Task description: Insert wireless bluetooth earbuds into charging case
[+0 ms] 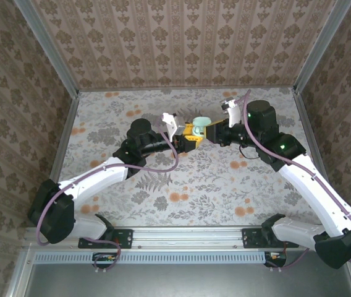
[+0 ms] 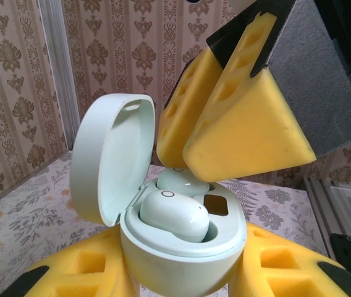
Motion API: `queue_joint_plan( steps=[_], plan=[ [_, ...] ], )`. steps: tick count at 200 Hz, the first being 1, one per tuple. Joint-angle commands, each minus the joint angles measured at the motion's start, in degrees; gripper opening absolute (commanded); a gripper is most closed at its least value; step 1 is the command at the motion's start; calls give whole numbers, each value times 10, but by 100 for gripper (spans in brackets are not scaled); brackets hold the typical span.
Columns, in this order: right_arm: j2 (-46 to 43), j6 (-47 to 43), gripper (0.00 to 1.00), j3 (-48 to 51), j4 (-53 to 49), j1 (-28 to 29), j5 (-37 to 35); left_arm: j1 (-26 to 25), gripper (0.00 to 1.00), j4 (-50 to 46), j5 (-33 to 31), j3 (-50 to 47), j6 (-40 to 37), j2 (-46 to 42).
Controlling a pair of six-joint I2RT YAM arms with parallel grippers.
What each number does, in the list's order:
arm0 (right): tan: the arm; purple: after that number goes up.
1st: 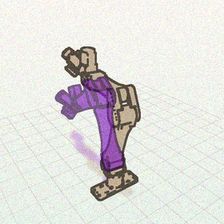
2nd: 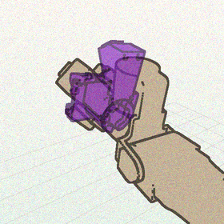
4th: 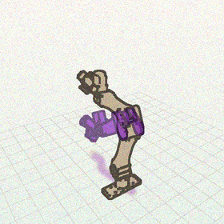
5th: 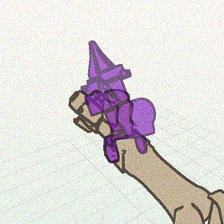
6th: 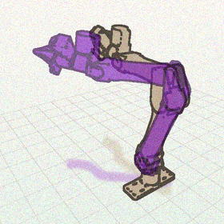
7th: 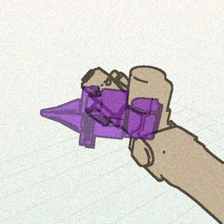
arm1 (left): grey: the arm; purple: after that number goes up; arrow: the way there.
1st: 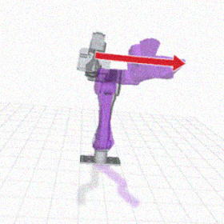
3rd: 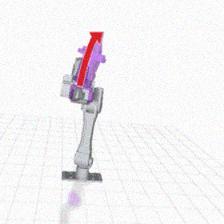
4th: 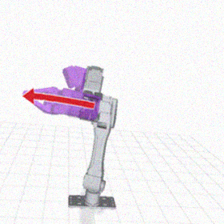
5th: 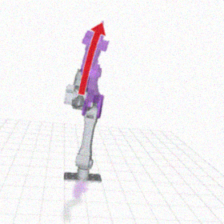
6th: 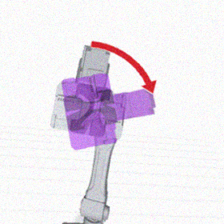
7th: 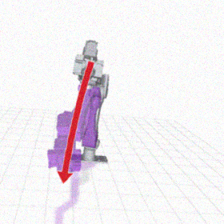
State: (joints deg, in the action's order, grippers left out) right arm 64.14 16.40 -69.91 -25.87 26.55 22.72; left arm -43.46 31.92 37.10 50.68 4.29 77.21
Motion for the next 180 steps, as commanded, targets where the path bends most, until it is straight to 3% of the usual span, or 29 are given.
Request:
queue_joint_plan(
  steps=[1,139,180],
  plan=[
    [-14,-8,32,5,-12,3,-26,0,32,23,1,4,4,-13],
    [-51,49,43,7,1,-9,-73,0,32,23,1,3,-1,-15],
    [-58,147,45,30,24,-90,-36,0,32,26,0,0,-3,-15]
  ],
)
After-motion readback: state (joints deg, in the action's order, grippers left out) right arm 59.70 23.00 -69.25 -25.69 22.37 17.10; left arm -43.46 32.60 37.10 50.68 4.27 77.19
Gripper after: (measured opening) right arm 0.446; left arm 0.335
